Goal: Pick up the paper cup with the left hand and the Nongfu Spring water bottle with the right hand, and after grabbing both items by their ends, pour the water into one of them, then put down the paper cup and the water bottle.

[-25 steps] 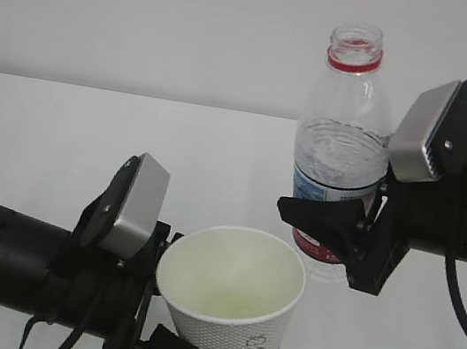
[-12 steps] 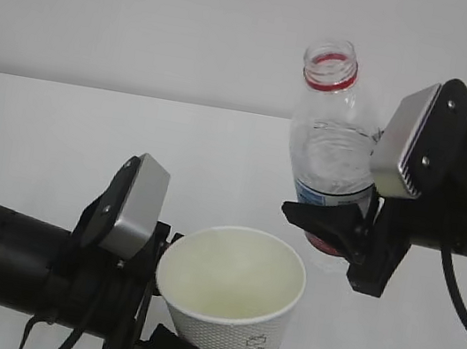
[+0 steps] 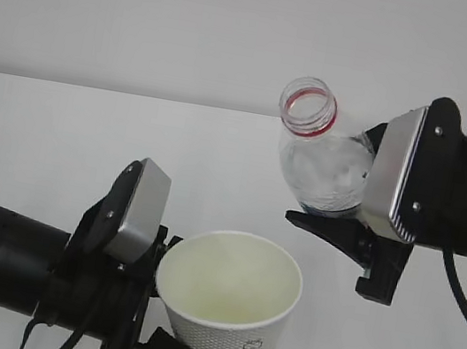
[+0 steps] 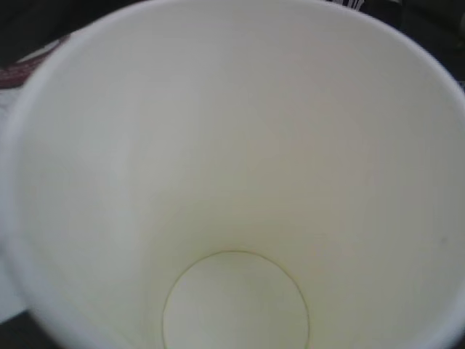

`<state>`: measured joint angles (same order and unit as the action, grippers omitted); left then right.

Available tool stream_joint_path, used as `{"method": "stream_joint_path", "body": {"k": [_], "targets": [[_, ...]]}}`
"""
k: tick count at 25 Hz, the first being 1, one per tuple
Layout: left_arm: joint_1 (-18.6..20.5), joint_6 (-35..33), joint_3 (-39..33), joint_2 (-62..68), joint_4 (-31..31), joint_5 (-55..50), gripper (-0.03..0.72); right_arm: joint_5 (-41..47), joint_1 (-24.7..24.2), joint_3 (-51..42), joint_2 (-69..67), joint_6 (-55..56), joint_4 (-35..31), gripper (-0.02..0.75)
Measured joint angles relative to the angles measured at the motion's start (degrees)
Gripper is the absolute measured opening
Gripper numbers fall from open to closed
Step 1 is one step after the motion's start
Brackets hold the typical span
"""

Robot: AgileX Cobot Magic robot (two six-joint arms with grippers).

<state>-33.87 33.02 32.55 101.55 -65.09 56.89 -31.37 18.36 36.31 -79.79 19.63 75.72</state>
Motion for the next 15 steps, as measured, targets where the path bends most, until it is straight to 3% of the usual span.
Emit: {"method": "stream_joint_path", "body": {"k": [15], "targets": [[0.0,0.0,0.0,-3.26,-0.24,1.02,0.53,1.12,0.0,0.0,0.0,-12.75,-4.9,0.521]]}}
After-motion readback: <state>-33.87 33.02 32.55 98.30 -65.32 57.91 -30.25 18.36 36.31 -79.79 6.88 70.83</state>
